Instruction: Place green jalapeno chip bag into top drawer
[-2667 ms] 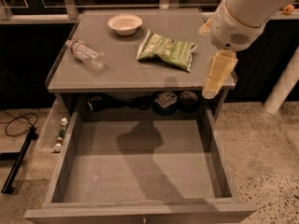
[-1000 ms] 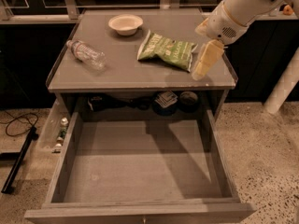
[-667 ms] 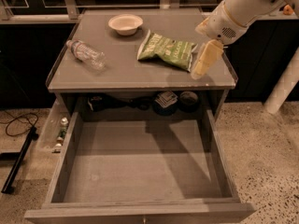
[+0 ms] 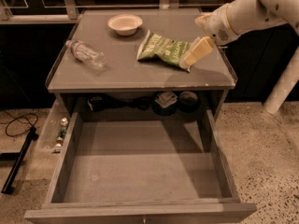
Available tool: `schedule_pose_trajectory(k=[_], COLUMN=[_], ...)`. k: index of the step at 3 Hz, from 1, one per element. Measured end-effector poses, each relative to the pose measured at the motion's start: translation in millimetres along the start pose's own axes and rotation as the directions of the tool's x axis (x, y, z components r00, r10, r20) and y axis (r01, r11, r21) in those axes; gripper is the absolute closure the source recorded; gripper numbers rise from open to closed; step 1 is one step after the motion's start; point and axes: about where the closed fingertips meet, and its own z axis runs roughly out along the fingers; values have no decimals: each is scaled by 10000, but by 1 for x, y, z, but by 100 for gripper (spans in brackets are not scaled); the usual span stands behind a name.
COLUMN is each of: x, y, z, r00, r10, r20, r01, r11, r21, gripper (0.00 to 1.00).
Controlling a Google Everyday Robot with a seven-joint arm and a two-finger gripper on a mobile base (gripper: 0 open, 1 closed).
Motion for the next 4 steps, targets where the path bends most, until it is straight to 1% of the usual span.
schedule_pose_trajectory(k=[1,2,3,4], x=[-6,-18,-25,-23], y=[-21,-39,-49,-49], z=[11,25,46,71], r00=[9941,9844,9853,9891], r10=[392,564,701,893], r20=[1015,1664,1560,1175], r01=[-455,-719,-827,-917], r11=[9972,9935,9937,9957], r21=[601,885,760,152], gripper=[0,0,0,0])
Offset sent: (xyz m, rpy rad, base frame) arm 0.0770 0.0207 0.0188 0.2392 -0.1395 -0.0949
